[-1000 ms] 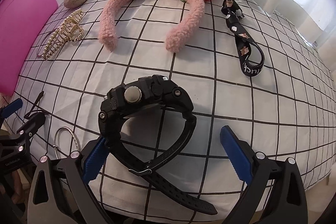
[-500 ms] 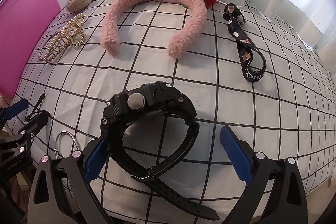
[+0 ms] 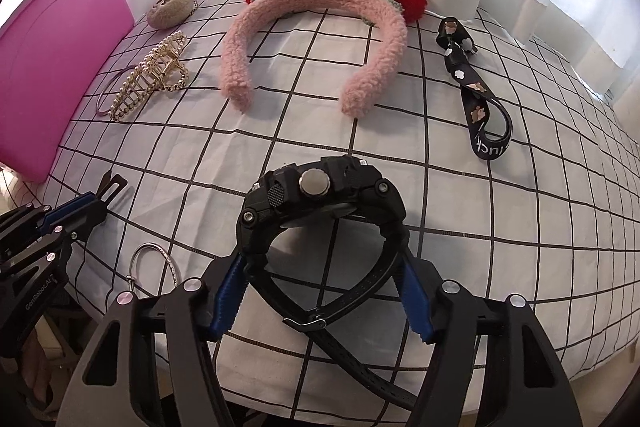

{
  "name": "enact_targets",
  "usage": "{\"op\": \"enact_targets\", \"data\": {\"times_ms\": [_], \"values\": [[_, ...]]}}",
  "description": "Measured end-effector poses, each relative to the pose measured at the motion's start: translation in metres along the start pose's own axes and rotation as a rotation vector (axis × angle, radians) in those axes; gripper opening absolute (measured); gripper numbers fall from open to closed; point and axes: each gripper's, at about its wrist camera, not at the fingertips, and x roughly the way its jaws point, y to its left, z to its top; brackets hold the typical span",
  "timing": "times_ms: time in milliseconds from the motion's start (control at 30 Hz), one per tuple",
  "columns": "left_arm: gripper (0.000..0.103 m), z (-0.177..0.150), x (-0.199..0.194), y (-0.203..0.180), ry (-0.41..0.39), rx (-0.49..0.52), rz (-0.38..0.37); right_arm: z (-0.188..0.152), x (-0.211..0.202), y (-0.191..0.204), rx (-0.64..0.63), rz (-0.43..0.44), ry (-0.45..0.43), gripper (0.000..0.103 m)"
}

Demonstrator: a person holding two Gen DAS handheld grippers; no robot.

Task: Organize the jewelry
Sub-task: 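Grasp the black wristwatch with the right tool while the left tool grasps the black hair pins, then carry the watch and hair pins into the pink tub and open both tools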

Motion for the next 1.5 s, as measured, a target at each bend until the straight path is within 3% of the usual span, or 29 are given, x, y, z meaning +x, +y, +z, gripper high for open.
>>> {"op": "enact_targets", "data": {"times_ms": [400, 733, 900, 1100, 1300, 1500], "values": [[0.011, 0.031, -0.054, 0.004, -0.102, -0.06, -0.032, 0.01, -0.047, -0.005, 0.004, 0.038, -0.063, 0.064], [0.011, 0.07, -0.138, 0.024, -0.276, -0.097, -0.022, 0.058, -0.12, 0.029, -0.064, 0.093, -0.207, 0.064], [0.011, 0.084, -0.184, 0.053, -0.387, -0.14, 0.019, 0.091, -0.153, 0.067, -0.142, 0.15, -0.297, 0.064], [0.011, 0.091, -0.224, 0.114, -0.445, -0.232, 0.124, 0.136, -0.176, 0.135, -0.256, 0.265, -0.373, 0.064], [0.011, 0.092, -0.239, 0.186, -0.434, -0.342, 0.252, 0.17, -0.17, 0.22, -0.393, 0.371, -0.37, 0.064], [0.012, 0.089, -0.216, 0.242, -0.342, -0.422, 0.345, 0.188, -0.15, 0.293, -0.47, 0.429, -0.311, 0.064]]}}
